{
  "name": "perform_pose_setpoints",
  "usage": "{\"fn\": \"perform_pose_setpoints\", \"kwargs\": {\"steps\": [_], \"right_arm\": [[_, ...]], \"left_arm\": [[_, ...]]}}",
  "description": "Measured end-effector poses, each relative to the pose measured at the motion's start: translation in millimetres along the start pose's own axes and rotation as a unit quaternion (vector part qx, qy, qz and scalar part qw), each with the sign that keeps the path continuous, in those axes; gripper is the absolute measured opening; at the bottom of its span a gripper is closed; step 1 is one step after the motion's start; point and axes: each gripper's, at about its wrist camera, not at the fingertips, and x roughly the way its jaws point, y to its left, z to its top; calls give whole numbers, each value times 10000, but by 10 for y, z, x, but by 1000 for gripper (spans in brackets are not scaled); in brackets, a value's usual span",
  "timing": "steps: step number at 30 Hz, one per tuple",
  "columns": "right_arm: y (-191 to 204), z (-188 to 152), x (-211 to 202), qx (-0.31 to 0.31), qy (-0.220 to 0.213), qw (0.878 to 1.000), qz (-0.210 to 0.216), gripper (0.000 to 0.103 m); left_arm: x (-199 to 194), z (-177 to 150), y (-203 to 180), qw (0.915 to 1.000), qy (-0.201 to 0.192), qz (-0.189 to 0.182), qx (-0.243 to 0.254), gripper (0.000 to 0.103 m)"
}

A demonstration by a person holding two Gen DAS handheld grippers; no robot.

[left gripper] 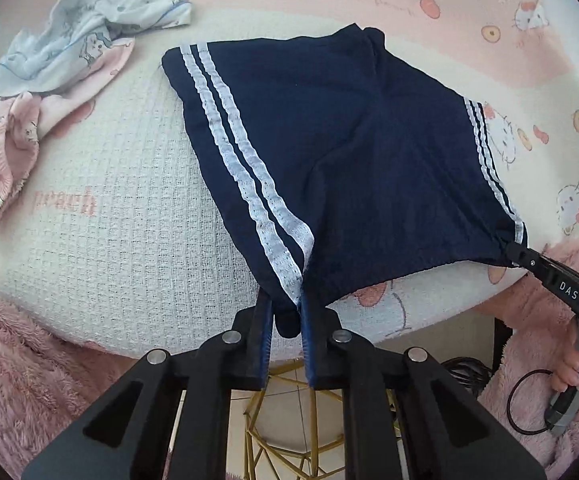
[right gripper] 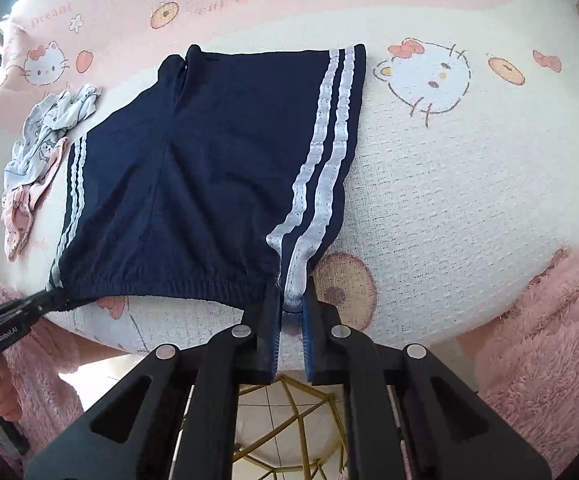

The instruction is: Fold clothes

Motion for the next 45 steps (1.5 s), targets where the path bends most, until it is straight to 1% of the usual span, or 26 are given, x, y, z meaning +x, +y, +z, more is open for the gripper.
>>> {"fn": "perform_pose_setpoints", "kwargs": {"steps": [5,8,9,10,11,12,13,14,15,17,20,21,24,26,28,29,30,31,32,34,36,38,41,43,44,45], "right_arm": [[-41,-57,-36,44,108,9998,133,8],[-20,-60,50,31,338,9993,162,8],[-90,-88,76,8,492,9987,159,8],[-133,-104,129,26,653,9978,132,10],[-156,-102,176,108,753,9970,121,12],[-188,-94,182,211,779,9966,156,13],[-219,-83,154,303,741,9966,193,13],[-247,-69,76,372,604,9972,224,17],[-269,-59,-22,419,432,9979,230,19],[-304,-43,-232,489,70,9986,208,21],[-284,3,-513,414,-402,9982,138,21],[-246,40,-561,342,-451,9983,167,21],[-54,184,-543,-113,-384,9985,364,21],[122,258,-368,-509,-166,9981,305,21],[417,373,-48,-762,124,9966,275,21],[460,382,88,-881,297,9952,314,21],[474,375,230,-989,504,9935,257,21],[474,357,366,-1082,727,9914,99,21],[462,342,436,-1179,844,9894,6,19],[466,403,367,-1309,772,9884,-23,20],[593,592,253,-1553,567,9862,27,21],[749,805,135,-1830,322,9825,146,21],[996,1117,163,-2093,164,9777,15,21],[1136,1269,208,-2216,124,9750,-121,21],[1162,1258,226,-2229,160,9745,-195,21],[1171,1219,235,-2212,208,9749,-150,21]], "left_arm": [[113,-132,151,9990,362,-78,-254,13],[334,-55,-23,9978,579,-19,-309,13],[391,-54,-8,9971,687,10,-339,17],[413,-46,17,9965,722,-27,-410,17],[389,-31,38,9961,744,-59,-471,19],[361,-17,61,9957,757,-89,-529,23],[302,-13,92,9959,704,-104,-556,26],[243,-8,123,9961,652,-119,-583,33],[183,-3,155,9962,598,-130,-612,35],[57,31,241,9964,469,-92,-698,35],[-88,156,284,9983,244,74,-528,35],[-131,199,296,9987,167,115,-470,35],[-79,355,247,9997,22,-120,-193,35],[62,455,189,9999,69,-141,46,35],[229,528,138,9994,223,-33,254,35],[293,515,153,9988,342,159,306,35],[342,516,190,9971,465,495,355,34],[379,520,230,9944,565,799,392,34],[328,547,290,9944,510,865,342,35],[194,641,424,9952,323,906,187,35],[51,812,558,9978,119,656,-23,35],[32,998,615,9996,282,83,-30,36],[9,1099,556,9981,466,-285,272,37],[-39,976,582,9985,436,-9,337,37],[-56,895,620,9985,444,142,297,37],[-26,813,641,9983,529,200,137,37]]}}
